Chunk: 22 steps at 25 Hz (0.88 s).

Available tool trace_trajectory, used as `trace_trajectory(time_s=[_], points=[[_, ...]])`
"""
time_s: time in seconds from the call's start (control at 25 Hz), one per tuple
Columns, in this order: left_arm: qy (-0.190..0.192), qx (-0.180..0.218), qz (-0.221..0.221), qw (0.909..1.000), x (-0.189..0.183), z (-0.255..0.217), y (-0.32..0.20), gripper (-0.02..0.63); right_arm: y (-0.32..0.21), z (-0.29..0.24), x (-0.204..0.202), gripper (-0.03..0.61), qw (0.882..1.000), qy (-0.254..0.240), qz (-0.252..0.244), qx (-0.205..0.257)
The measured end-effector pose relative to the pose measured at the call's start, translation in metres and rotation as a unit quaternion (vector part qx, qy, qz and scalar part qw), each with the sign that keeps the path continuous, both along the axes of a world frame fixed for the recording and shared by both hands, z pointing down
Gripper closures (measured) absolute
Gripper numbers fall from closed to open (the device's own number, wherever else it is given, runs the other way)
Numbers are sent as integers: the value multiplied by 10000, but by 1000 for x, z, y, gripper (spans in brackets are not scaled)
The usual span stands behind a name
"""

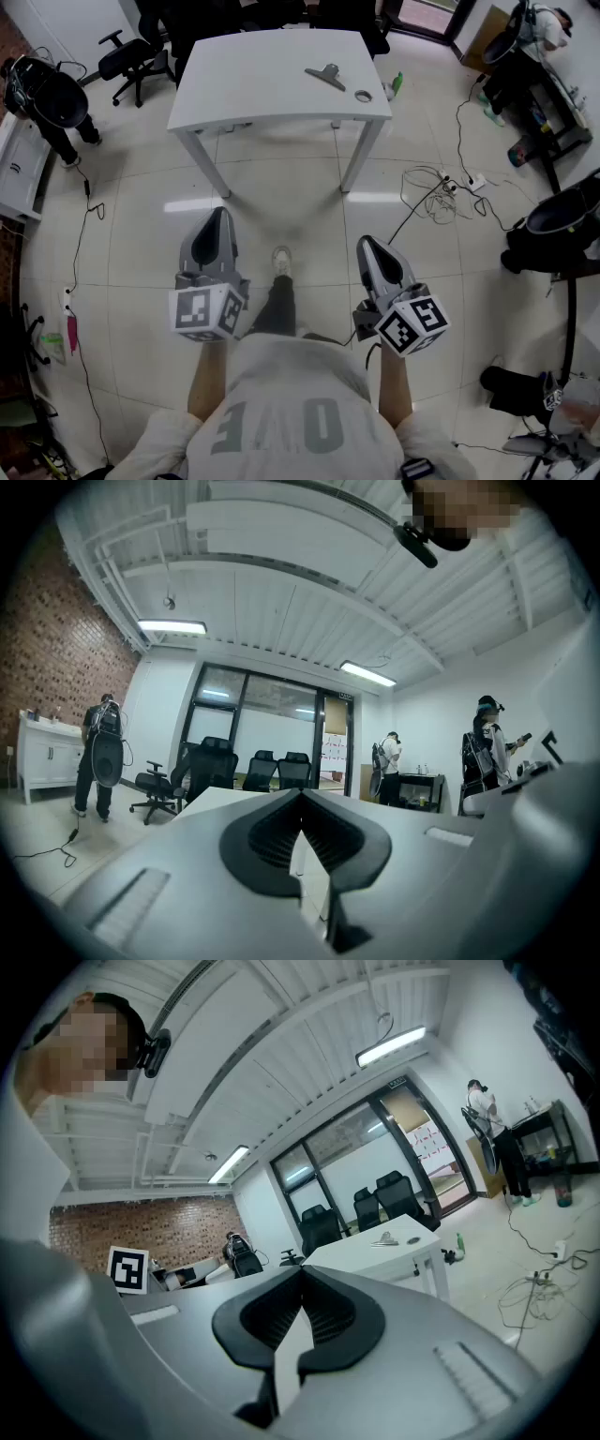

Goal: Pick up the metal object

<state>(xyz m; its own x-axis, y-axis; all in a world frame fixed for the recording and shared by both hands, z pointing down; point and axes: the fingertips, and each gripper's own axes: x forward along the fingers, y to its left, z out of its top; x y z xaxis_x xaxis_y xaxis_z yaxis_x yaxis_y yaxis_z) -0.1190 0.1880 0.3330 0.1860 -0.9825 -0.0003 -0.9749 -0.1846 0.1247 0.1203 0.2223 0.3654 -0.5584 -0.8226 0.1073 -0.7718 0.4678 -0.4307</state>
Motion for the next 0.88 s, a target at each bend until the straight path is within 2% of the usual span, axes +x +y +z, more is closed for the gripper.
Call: trace_trajectory(time_s=[0.16, 0.36, 0.68, 0.88], points=[[81, 3, 31, 10000, 2, 17, -49, 615, -46, 18, -5, 566, 10000, 28, -68, -2], [339, 63, 177, 9992, -9, 19, -163, 615, -154, 20, -26, 566, 10000, 15, -24, 41], [221, 22, 409, 9989, -32, 2, -346, 615, -338, -7, -71, 566, 9998, 100, -98, 170], [162, -58, 649, 9977, -29, 3, -418, 615, -411, -7, -85, 566, 10000, 11, -44, 76]])
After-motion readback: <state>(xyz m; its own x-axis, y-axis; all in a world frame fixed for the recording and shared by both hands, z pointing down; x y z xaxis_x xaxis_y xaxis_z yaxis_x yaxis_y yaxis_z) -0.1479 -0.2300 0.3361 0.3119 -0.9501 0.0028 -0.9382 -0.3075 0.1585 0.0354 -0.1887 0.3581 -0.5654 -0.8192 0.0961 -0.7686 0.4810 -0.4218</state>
